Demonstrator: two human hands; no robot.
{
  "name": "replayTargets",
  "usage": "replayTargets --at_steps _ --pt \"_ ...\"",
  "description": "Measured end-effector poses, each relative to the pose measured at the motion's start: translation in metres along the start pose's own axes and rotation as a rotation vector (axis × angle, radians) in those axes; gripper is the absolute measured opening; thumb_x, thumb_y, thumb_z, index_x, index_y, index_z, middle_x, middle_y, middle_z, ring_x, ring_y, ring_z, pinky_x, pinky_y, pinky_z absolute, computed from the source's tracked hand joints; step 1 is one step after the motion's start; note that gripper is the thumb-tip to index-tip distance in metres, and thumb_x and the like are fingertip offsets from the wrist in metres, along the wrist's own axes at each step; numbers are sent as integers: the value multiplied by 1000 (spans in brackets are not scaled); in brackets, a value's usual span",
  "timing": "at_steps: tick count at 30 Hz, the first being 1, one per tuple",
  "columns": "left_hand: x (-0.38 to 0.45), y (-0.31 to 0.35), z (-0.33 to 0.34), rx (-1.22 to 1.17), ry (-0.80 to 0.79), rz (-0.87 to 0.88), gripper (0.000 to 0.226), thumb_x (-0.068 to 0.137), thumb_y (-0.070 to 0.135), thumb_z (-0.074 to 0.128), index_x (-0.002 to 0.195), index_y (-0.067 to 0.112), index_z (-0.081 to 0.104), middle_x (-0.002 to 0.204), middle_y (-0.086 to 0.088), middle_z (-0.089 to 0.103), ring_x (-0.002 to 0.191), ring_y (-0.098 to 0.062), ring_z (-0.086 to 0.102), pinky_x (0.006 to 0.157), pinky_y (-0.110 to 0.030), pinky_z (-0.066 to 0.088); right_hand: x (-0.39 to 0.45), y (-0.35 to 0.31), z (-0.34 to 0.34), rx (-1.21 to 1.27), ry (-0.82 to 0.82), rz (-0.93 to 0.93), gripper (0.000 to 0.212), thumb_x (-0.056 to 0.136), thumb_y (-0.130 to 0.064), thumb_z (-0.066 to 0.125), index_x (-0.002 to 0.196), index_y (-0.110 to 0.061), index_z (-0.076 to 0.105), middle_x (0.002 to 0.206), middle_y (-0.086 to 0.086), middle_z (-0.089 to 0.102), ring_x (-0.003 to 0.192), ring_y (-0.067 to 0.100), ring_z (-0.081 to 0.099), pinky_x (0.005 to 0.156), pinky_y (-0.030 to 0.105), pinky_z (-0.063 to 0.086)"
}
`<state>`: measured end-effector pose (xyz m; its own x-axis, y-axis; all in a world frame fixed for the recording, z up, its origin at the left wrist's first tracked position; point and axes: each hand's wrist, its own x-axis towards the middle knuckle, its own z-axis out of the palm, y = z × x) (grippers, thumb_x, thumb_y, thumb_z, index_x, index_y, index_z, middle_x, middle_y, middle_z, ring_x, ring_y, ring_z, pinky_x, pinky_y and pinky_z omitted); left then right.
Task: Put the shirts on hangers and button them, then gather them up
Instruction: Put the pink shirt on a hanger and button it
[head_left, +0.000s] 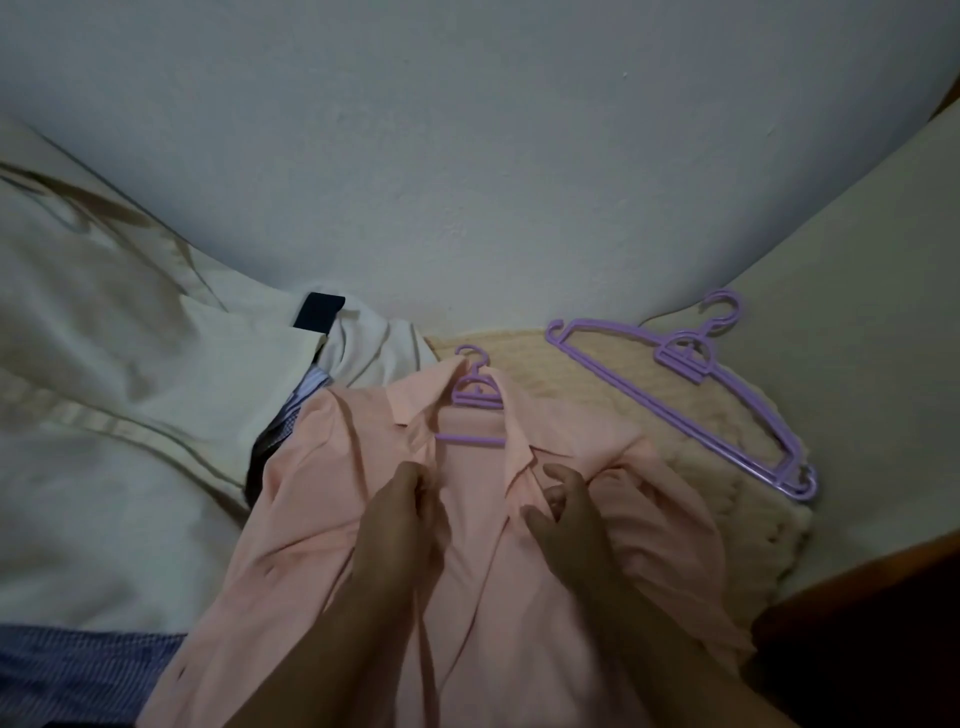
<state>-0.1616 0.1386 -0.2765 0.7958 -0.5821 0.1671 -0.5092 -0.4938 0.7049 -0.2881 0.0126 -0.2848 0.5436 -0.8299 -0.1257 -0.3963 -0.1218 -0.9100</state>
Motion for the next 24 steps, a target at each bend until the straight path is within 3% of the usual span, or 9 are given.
replayTargets --at_steps 2,5,8,10,12,14,18,21,24 --pt "-6 16 -2 -111 -28 15 15 92 12 52 83 22 48 72 9 57 65 -4 55 58 -14 41 -9 -7 8 82 25 11 46 80 -4 66 119 -19 47 89 -2 51 83 16 51 62 10 37" --pt "-16 17 10 -161 -108 4 16 88 12 55 81 24 48 70 6 60 64 -5 57 65 -25 48 -27 -7 26 236 -147 100 40 83 0 63 115 -17 47 91 -1 58 80 9 56 64 7 42" --pt "-22 9 18 -228 -119 -100 18 86 16 58 79 30 47 70 2 58 61 -16 57 64 -37 51 -30 0 36 285 -32 143 30 82 6 58 94 -21 53 96 13 62 91 22 61 75 22 49" --pt "-20 10 18 -293 -64 -154 20 85 14 62 79 27 49 72 3 60 65 -10 58 64 -21 48 -23 0 37 349 85 159 22 82 7 54 95 -11 58 98 18 63 95 29 61 79 33 49" --pt "-14 14 15 -368 27 -201 19 85 11 64 80 25 52 77 6 64 72 -8 61 65 -16 46 -15 -6 37 421 111 205 23 86 3 52 101 -11 62 94 2 66 89 17 62 74 22 46" --pt "-4 17 13 -438 99 -270 19 86 14 65 80 25 51 82 10 66 75 -9 63 68 -19 47 -7 -11 41 533 91 254 24 88 0 49 98 -13 67 84 -3 67 77 12 60 67 21 45" --pt "12 24 9 -411 102 -294 19 87 25 66 78 17 50 74 2 68 68 -9 62 60 -17 42 5 -24 47 650 164 270 30 88 4 47 99 -14 67 79 3 66 65 10 56 59 23 44" --pt "18 25 11 -402 30 -331 12 84 10 64 75 12 55 70 0 66 65 -12 60 58 -15 42 8 -32 48 715 156 259 27 88 9 46 101 -10 61 76 7 63 46 3 51 43 16 39" --pt "19 24 15 -512 -25 -406 14 82 2 63 74 12 63 69 -4 69 63 -15 61 59 -22 48 8 -34 53 714 125 255 23 86 10 51 105 0 61 77 11 63 46 4 52 42 17 40"
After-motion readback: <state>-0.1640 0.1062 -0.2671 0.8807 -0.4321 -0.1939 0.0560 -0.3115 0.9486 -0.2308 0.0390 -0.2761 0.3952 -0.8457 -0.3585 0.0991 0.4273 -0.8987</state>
